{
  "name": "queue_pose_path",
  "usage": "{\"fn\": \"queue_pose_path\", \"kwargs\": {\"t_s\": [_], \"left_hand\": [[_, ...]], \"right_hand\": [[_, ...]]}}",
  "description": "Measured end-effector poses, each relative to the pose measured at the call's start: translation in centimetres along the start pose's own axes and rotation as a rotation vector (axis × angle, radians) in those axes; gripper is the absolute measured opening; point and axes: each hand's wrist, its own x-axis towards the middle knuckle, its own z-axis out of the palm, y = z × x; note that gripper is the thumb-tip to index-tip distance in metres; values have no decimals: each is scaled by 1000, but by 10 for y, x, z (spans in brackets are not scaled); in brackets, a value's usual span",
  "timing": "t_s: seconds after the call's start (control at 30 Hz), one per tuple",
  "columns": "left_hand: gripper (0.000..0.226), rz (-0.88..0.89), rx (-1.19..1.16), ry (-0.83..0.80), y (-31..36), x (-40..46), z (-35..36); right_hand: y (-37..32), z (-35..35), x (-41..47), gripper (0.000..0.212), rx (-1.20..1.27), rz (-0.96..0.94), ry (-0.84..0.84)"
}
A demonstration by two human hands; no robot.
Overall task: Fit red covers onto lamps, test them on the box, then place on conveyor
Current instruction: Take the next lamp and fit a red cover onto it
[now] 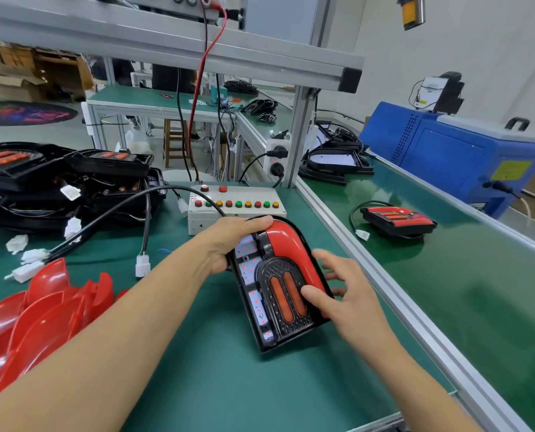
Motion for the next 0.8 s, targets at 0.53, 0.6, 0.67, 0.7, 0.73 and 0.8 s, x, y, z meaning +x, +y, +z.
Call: {"fn": "queue_pose_path", "kwargs": {"t_s": [0.53, 0.6, 0.67, 0.7, 0.73, 0.8], "left_hand": [[12, -50, 43, 48, 5, -2, 0], [13, -57, 53, 59, 4, -3, 1], [17, -66, 98, 73, 3, -3, 0], [20, -63, 135, 92, 3, -3, -1], [23, -52, 188, 120, 2, -3, -2], [25, -11, 297, 182, 2, -4, -3]], "right_hand": [[-2, -3, 15, 24, 483, 396, -253], [-2, -3, 16, 23, 470, 397, -257], [-3, -3, 18, 24, 458, 410, -269], [-3, -4, 20, 24, 450, 419, -277], [-4, -4, 22, 25, 440, 429, -287], [-6, -4, 26, 31, 421, 447, -310]]}}
